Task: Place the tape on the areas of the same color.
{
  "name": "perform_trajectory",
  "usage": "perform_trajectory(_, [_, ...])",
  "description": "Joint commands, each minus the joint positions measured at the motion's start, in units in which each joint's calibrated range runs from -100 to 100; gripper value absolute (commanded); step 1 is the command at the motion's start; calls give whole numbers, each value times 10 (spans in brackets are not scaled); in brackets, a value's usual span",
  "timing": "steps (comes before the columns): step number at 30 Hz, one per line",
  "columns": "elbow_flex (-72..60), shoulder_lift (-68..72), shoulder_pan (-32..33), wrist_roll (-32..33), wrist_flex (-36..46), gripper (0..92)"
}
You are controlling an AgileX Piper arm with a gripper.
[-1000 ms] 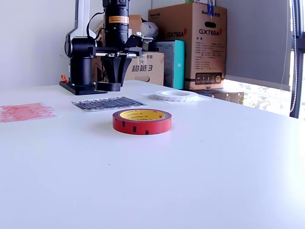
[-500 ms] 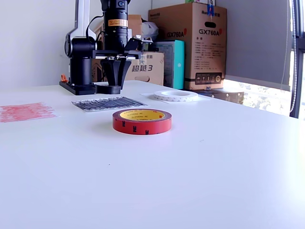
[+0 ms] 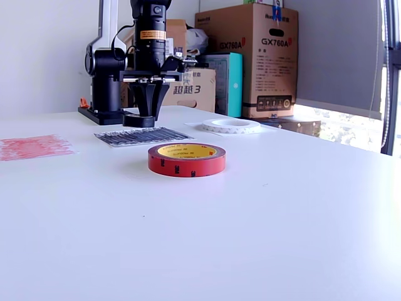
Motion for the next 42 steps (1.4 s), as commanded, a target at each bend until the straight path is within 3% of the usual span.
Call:
perform_trajectory(1, [-5, 5, 4, -1, -2, 0])
perform_trajectory(9, [3, 6, 4, -1, -18, 17])
perform_trajectory(16, [11, 15, -2, -1, -39, 247])
perform_trajectory(25, [11, 15, 4, -1, -39, 379])
perform_trajectory(42, [-84, 7, 15, 7, -31, 391])
